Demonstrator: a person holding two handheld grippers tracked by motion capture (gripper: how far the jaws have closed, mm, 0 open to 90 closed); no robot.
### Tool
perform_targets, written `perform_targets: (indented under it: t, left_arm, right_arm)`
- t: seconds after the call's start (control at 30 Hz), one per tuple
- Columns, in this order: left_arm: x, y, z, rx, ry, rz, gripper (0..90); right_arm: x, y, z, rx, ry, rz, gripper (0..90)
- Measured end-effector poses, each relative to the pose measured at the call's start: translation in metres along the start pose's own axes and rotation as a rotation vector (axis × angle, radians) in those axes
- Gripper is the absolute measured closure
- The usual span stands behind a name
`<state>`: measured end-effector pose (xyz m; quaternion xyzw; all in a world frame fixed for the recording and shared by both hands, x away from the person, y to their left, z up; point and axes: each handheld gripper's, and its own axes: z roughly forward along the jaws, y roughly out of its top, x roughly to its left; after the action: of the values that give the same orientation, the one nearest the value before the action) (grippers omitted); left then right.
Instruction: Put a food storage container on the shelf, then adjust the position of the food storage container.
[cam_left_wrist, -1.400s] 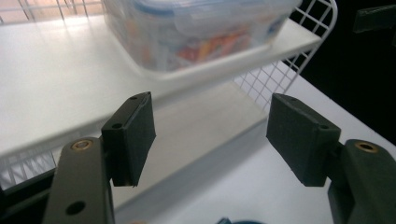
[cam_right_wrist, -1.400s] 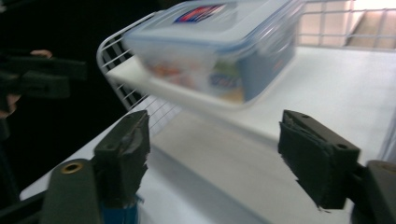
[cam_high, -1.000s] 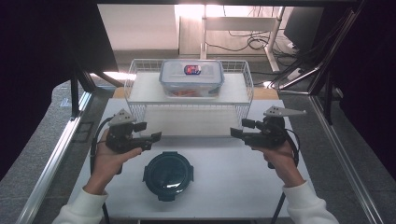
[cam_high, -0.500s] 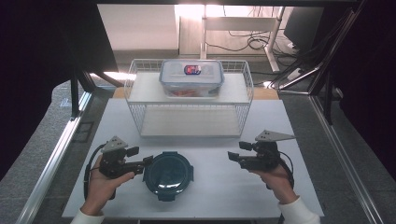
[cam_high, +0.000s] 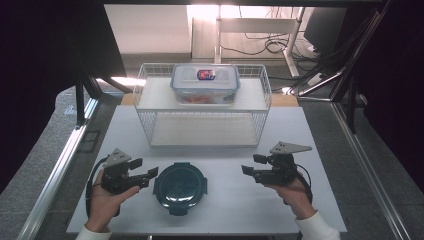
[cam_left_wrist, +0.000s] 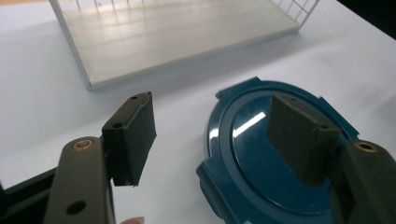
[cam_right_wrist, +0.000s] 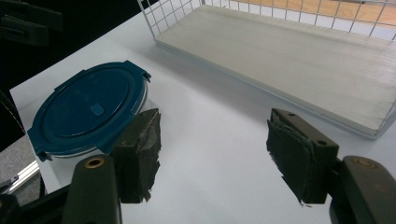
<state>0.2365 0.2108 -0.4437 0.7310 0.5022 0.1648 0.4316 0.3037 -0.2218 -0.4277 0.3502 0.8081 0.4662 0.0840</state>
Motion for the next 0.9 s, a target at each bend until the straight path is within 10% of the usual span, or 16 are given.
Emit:
perform_targets:
  t: [0.9]
  left_arm:
    - [0.025, -0.009, 0.007, 0.042, 0.054, -0.067, 44.3]
  right_arm:
    - [-0.007, -0.006, -0.002, 0.019, -0.029, 0.027, 34.9]
